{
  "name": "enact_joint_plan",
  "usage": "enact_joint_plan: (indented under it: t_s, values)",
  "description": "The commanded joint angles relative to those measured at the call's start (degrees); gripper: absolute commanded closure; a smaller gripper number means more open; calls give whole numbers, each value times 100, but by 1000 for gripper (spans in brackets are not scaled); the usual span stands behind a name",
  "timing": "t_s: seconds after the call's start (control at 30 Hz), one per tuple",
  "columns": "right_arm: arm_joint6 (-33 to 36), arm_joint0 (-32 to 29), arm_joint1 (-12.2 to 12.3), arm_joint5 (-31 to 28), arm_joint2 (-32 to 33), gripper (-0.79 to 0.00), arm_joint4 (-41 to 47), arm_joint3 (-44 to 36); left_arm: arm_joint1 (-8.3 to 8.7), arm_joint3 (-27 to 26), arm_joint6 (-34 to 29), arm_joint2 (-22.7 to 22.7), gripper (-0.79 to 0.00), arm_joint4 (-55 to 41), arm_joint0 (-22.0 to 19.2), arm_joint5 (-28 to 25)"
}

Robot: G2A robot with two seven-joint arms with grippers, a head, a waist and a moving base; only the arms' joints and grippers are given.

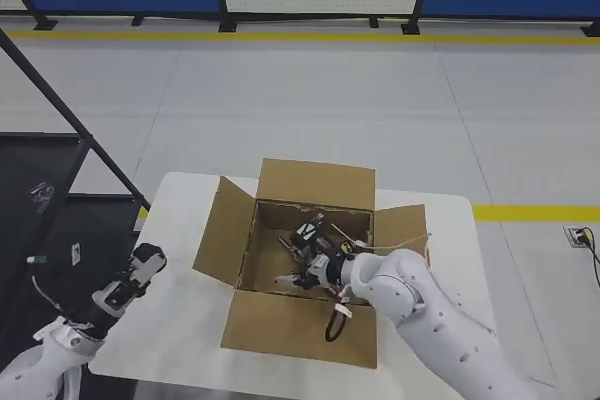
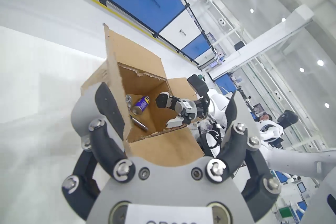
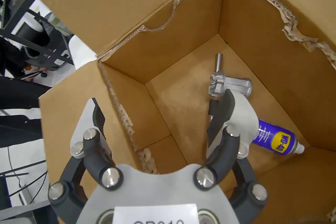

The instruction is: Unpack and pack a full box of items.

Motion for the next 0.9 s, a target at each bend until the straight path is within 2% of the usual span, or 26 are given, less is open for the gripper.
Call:
enact_joint_plan:
  t_s: [0.0,0.4,0.5,0.67,0.87]
  values:
    - [-172,89,-89,-62,-109,-785,395,211,23,-3,-191,-75,-785,-186,207,-242]
    - [-172,89,-89,-62,-109,-785,395,211,23,-3,-191,-75,-785,-186,207,-242]
    - [-491,76,-128,-214,-153,-785,437,388,22,-64,-113,19,-785,-305,220,-206]
    - [-869,605,-428,363,-683,-785,23,1338,79,-42,-156,-57,-785,-573,159,-72]
    - [-903,1103,-848,1054,-1445,-785,-773,2199,138,66,-289,-201,-785,-971,253,-49]
